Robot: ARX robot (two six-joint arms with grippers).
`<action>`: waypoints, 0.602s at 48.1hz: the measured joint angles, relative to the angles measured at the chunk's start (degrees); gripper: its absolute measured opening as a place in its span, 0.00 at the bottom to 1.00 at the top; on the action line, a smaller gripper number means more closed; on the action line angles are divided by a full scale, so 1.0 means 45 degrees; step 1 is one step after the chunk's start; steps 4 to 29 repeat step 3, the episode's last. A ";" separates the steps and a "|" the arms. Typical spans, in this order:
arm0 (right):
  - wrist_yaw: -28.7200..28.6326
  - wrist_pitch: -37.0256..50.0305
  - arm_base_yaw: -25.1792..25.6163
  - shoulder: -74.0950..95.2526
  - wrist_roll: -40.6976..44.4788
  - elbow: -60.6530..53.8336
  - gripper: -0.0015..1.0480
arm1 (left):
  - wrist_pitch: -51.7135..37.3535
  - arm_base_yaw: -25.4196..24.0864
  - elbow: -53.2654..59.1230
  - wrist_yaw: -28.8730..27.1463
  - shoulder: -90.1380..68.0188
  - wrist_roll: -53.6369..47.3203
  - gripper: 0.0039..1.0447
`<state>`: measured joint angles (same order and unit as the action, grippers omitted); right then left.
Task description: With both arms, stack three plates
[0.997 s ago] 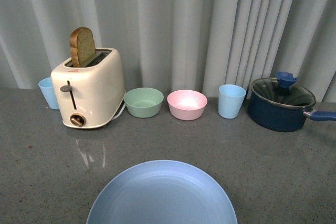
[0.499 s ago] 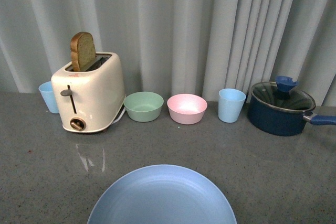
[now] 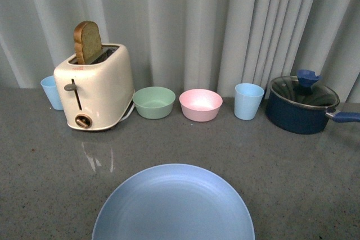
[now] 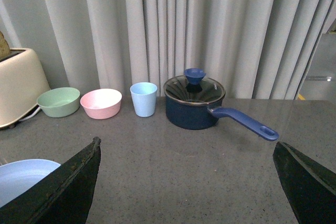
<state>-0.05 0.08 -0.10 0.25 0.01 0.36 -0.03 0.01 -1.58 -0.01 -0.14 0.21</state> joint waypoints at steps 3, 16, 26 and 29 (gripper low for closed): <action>0.0000 0.0000 0.0000 0.0000 0.0005 0.0000 0.93 | 0.0000 0.0000 0.0000 0.0000 0.0000 0.0000 0.94; 0.0000 0.0000 0.0000 0.0000 0.0005 0.0000 0.93 | 0.0000 0.0000 0.0000 0.0000 0.0000 0.0000 0.94; 0.0000 0.0000 0.0000 0.0000 0.0005 0.0000 0.93 | 0.0000 0.0000 0.0000 0.0000 0.0000 0.0000 0.94; 0.0000 0.0000 0.0000 0.0000 0.0005 0.0000 0.93 | 0.0000 0.0000 0.0000 0.0000 0.0000 0.0000 0.94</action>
